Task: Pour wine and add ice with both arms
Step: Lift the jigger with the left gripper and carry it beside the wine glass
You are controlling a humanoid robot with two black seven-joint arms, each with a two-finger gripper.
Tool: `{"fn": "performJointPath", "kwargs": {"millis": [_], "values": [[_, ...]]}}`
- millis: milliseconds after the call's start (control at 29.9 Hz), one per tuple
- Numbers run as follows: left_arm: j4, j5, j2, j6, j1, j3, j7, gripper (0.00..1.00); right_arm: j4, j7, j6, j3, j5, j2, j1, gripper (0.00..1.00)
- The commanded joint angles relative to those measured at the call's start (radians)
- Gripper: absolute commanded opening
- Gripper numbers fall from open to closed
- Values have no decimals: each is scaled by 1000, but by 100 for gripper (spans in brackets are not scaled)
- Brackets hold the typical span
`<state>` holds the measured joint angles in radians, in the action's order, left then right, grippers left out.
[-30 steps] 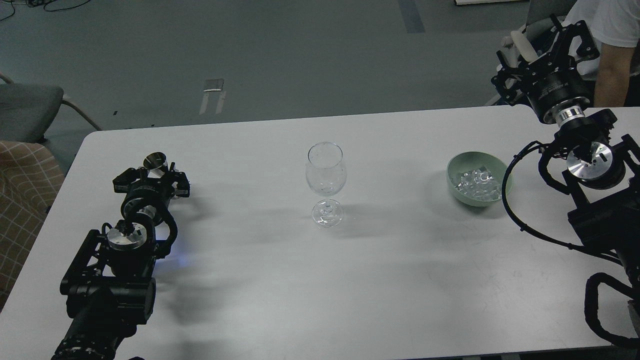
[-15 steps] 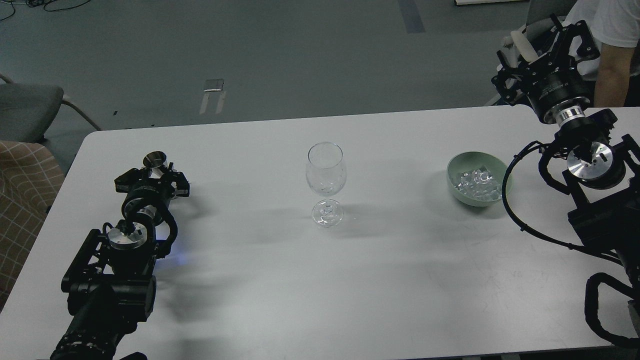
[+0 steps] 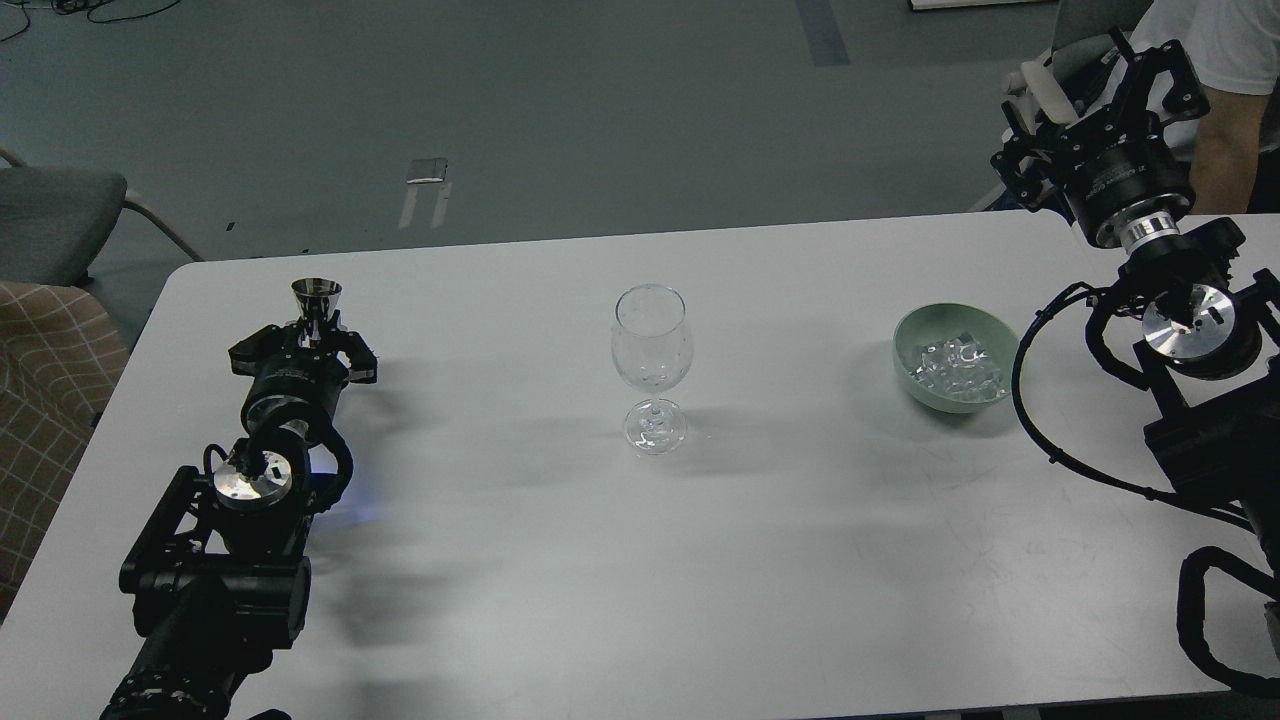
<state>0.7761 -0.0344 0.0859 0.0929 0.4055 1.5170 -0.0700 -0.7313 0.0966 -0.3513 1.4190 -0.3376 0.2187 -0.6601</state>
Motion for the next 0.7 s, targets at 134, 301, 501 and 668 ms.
{"fn": "performJointPath", "kwargs": {"millis": [134,301,501,668], "values": [[61,-36,-5,56,-8,0,-2,22,0,0,0,0,0,1,0,100],[104,-50,-3,56,-7,0,-2,22,-2,0,0,0,0,1,0,100],[156,-65,0,54,-5,0,-2,20,-16,-1,0,0,0,22,4,100],[190,-84,0,54,-5,-4,-2,19,-23,-1,2,0,0,22,13,100]]}}
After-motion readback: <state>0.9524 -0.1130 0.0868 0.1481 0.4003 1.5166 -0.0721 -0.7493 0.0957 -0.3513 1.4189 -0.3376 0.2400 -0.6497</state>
